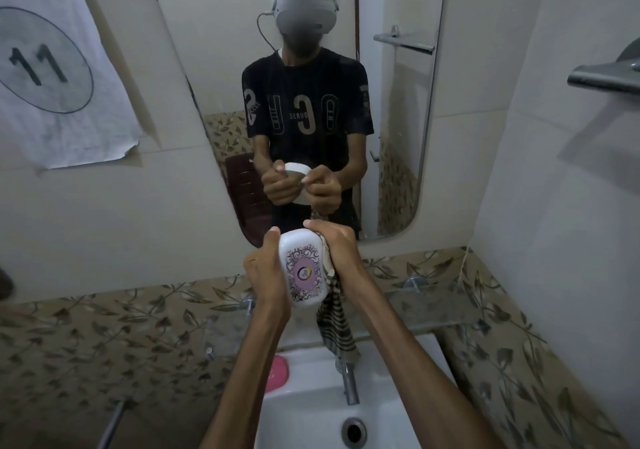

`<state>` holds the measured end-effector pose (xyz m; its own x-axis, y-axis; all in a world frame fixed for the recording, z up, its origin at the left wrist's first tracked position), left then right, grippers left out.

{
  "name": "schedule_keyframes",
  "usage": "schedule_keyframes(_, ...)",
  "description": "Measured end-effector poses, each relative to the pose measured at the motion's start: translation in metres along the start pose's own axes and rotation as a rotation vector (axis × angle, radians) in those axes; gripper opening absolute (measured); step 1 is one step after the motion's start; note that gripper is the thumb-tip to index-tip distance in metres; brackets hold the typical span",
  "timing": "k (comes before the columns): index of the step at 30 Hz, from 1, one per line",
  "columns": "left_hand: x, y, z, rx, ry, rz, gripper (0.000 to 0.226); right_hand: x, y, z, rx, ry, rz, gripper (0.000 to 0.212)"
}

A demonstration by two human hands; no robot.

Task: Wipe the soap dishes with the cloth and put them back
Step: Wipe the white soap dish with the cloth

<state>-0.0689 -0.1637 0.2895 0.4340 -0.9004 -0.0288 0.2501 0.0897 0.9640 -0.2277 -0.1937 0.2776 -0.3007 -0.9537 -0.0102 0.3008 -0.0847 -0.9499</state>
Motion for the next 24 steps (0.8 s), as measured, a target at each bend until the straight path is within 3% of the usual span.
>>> schedule_keyframes(5, 0.012, -0.007, -0.003, 0.13, 0.065, 0.005, 0.061, -0.011, -0.021, -0.004, -0.124, 0.097, -0.272, 0.057)
schedule_keyframes(7, 0.014, -0.018, -0.006, 0.207, 0.076, -0.098, 0.051, -0.013, -0.025, -0.007, -0.154, 0.115, -0.352, 0.057)
schedule_keyframes(9, 0.011, -0.031, -0.005, 0.217, -0.036, -0.214, 0.047, -0.016, -0.029, -0.008, -0.176, 0.11, -0.416, 0.059)
schedule_keyframes(11, 0.001, -0.051, -0.002, 0.186, -0.219, -0.394, 0.066, -0.019, -0.035, -0.009, -0.215, 0.107, -0.491, 0.06)
schedule_keyframes(13, -0.024, -0.071, 0.005, 0.032, -0.418, -0.662, 0.086, -0.027, -0.041, -0.005, -0.283, 0.084, -0.604, 0.055)
schedule_keyframes(16, -0.045, -0.072, 0.019, -0.274, -0.536, -0.866, 0.083, -0.04, -0.04, 0.008, -0.375, 0.001, -0.723, 0.04)
schedule_keyframes(19, -0.045, -0.066, 0.021, -0.39, -0.508, -0.868, 0.071, -0.043, -0.031, 0.01, -0.368, -0.049, -0.675, 0.037)
schedule_keyframes(24, -0.039, -0.061, 0.016, -0.363, -0.509, -0.774, 0.055, -0.035, -0.012, 0.002, -0.303, -0.046, -0.513, 0.037)
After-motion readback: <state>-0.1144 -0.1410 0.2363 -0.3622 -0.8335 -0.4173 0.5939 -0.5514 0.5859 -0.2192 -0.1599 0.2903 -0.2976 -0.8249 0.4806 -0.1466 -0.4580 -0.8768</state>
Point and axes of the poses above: each hand's wrist, its own x-axis towards the middle knuckle, its own z-axis out of the palm, y = z × x, the point moved 10 cm from there along x, towards the middle knuckle, and after that the axes turned 8 degrees about y, right-handed, at the moved point
